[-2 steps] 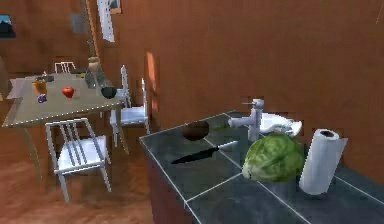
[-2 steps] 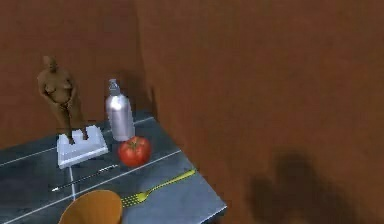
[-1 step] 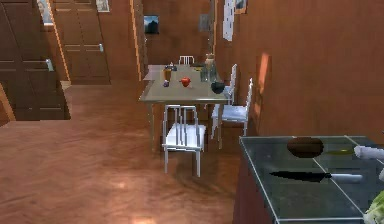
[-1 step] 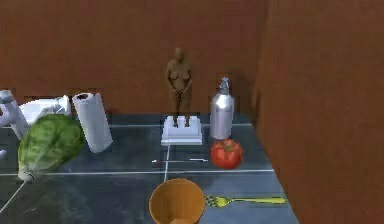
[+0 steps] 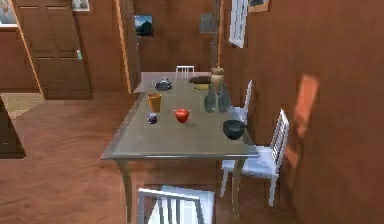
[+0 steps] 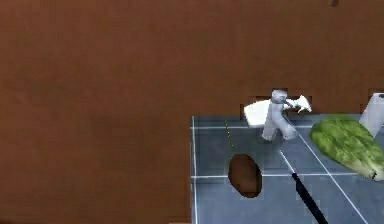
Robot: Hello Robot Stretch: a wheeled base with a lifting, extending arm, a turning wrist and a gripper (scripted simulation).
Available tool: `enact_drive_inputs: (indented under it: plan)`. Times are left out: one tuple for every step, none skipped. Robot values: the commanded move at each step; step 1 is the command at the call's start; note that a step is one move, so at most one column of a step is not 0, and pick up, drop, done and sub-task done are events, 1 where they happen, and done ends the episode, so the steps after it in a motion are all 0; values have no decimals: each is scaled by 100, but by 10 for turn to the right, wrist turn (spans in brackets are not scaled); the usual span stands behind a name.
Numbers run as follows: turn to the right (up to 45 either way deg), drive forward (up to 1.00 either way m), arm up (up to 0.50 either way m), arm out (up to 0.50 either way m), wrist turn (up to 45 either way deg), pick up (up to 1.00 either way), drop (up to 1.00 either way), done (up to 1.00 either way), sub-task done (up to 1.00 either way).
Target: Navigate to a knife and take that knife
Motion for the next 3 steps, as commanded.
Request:
enact_drive_inputs:
  plan:
    - [330, 0, 0, 0, 0, 0, 0, 0, 0]
    - [30, 0, 0, 0, 0, 0, 0, 0, 0]
    - [0, 15, 0, 0, 0, 0, 0, 0, 0]
